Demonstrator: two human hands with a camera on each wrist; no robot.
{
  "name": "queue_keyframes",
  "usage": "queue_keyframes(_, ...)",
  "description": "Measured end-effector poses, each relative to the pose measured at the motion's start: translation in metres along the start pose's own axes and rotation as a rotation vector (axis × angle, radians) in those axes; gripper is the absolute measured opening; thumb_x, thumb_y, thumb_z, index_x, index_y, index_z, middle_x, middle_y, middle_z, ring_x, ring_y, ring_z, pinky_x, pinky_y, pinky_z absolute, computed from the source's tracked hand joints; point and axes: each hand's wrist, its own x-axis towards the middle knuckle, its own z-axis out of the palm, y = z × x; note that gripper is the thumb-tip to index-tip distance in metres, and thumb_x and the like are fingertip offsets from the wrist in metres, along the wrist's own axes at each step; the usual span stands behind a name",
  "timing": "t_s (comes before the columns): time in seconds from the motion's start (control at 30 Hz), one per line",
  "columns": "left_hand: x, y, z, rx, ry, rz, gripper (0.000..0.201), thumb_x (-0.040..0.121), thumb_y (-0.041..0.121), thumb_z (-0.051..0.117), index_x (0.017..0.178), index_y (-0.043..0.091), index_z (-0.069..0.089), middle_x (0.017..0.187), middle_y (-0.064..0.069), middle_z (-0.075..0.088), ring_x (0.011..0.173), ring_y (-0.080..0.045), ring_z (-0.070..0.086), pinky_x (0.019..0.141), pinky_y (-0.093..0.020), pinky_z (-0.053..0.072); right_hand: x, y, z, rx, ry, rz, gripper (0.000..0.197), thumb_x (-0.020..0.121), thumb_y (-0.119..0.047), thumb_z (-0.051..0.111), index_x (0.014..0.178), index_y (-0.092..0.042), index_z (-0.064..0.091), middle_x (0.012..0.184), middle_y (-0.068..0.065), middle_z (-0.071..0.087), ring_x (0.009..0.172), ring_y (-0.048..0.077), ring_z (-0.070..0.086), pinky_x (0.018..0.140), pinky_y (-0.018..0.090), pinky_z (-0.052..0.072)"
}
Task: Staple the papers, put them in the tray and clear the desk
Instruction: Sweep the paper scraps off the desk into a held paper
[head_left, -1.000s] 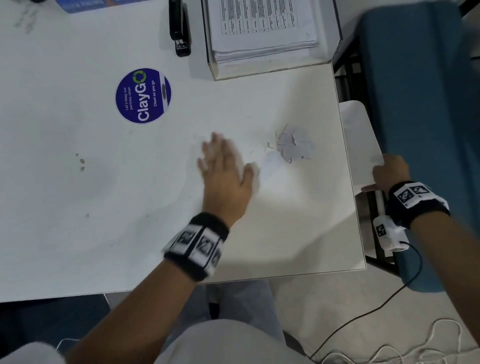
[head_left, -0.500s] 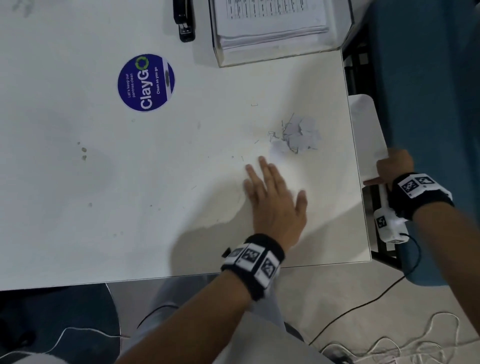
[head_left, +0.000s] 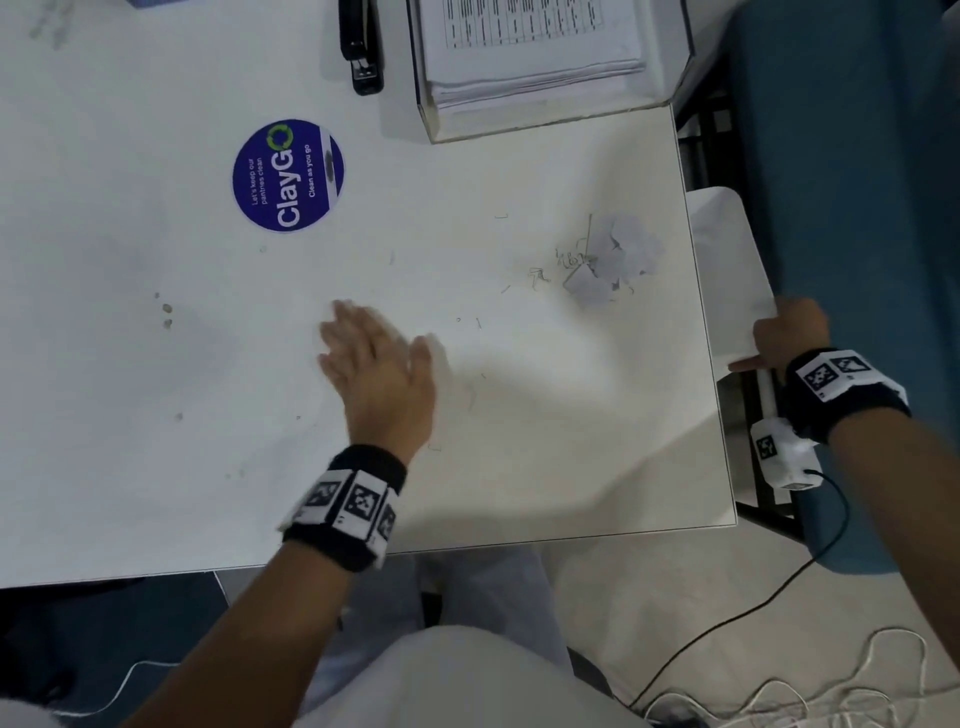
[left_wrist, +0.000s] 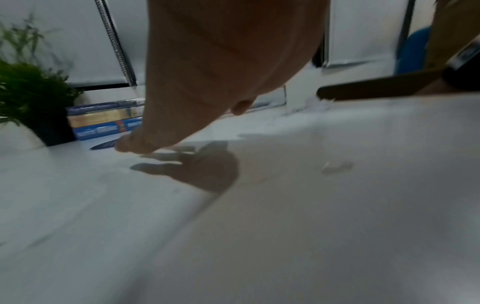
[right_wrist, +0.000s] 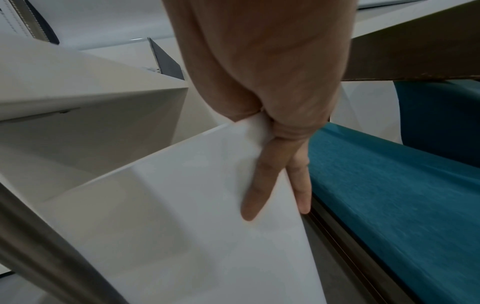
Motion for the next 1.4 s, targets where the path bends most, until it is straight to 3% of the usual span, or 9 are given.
queue_keyframes(0.1,0.002,0.003,0.012,-0.006,-0.042,0.014,0.074,0.1,0.042,0.023,0.148,-0.003,-0.01,0.158,-0.019,-0.018,0.145,-0.039,-0.019,0.12,-0.052,-0.006,0.008,0.002,0.0,0.061,0.002,-0.02,0.019,0.079,0.006,0.047,0.097,0.009,0.054,0.1,0.02,0.067,0.085,0.037,0.065,0.075,0.052,0.057)
queue_keyframes(0.27,-0.007,0.068,0.048,0.059,-0.119,0.198,0.078,0.097,0.049,0.021,0.148,-0.005,-0.004,0.158,-0.024,-0.015,0.144,-0.044,-0.017,0.119,-0.05,-0.006,0.012,0.001,0.004,0.152,0.027,-0.017,0.031,0.074,0.006,0.041,0.101,0.006,0.058,0.093,0.019,0.062,0.086,0.049,0.066,0.073,0.059,0.055)
queue_keyframes(0.43,-0.006,0.131,0.07,0.1,-0.169,0.372,0.078,0.096,0.046,0.026,0.149,-0.005,-0.001,0.159,-0.023,-0.012,0.145,-0.041,-0.017,0.121,-0.05,-0.003,-0.005,-0.008,-0.002,0.126,0.018,-0.01,0.039,0.083,0.004,0.042,0.12,0.005,0.054,0.116,0.021,0.061,0.1,0.047,0.064,0.057,0.049,0.057)
queue_keyframes(0.57,-0.006,0.157,0.074,0.132,-0.21,0.375,0.076,0.097,0.046,0.024,0.15,-0.001,-0.003,0.159,-0.022,-0.013,0.145,-0.043,-0.018,0.12,-0.052,-0.005,-0.012,-0.009,-0.007,0.06,0.022,-0.03,0.029,0.085,0.008,0.048,0.113,0.01,0.054,0.121,0.025,0.062,0.107,0.04,0.06,0.07,0.025,0.05)
queue_keyframes(0.67,0.002,0.149,0.059,0.052,-0.167,0.408,0.074,0.098,0.044,0.025,0.15,0.0,-0.004,0.16,-0.017,-0.014,0.147,-0.035,-0.018,0.12,-0.048,-0.009,-0.01,-0.007,-0.009,0.086,0.017,-0.013,0.033,0.085,0.007,0.042,0.117,0.009,0.053,0.117,0.023,0.06,0.098,0.041,0.063,0.051,0.028,0.057)
queue_keyframes(0.83,0.039,0.115,0.027,0.003,-0.088,0.235,0.073,0.099,0.041,0.026,0.15,0.0,-0.005,0.16,-0.016,-0.014,0.147,-0.034,-0.016,0.118,-0.048,-0.01,-0.011,-0.005,-0.012,0.026,0.02,-0.022,0.035,0.085,0.003,0.045,0.119,0.008,0.053,0.119,0.027,0.061,0.106,0.041,0.061,0.073,0.034,0.058)
queue_keyframes(0.97,0.061,0.133,0.033,0.133,-0.153,0.455,0.069,0.1,0.036,0.027,0.15,-0.002,-0.001,0.161,-0.018,-0.01,0.148,-0.037,-0.012,0.119,-0.05,-0.005,-0.012,-0.002,-0.013,-0.009,0.028,-0.058,0.029,0.085,0.005,0.048,0.113,0.012,0.054,0.12,0.022,0.062,0.104,0.038,0.062,0.066,0.02,0.052)
queue_keyframes(1.1,0.042,0.164,0.059,0.219,-0.229,0.654,0.068,0.099,0.039,0.028,0.151,0.0,0.006,0.161,-0.017,-0.005,0.149,-0.035,-0.009,0.12,-0.052,-0.002,-0.017,-0.001,-0.012,0.055,0.048,-0.063,0.033,0.086,0.011,0.036,0.113,0.011,0.055,0.122,0.026,0.059,0.088,0.035,0.065,0.026,0.01,0.035)
queue_keyframes(1.4,0.011,0.173,0.063,0.063,-0.111,0.456,0.074,0.097,0.037,0.033,0.15,-0.002,-0.002,0.16,-0.018,-0.012,0.148,-0.033,-0.013,0.118,-0.045,-0.009,-0.021,-0.003,-0.025,0.154,0.065,-0.098,0.025,0.086,0.012,0.034,0.092,0.002,0.056,0.118,0.024,0.06,0.053,0.022,0.047,0.023,0.007,0.03)
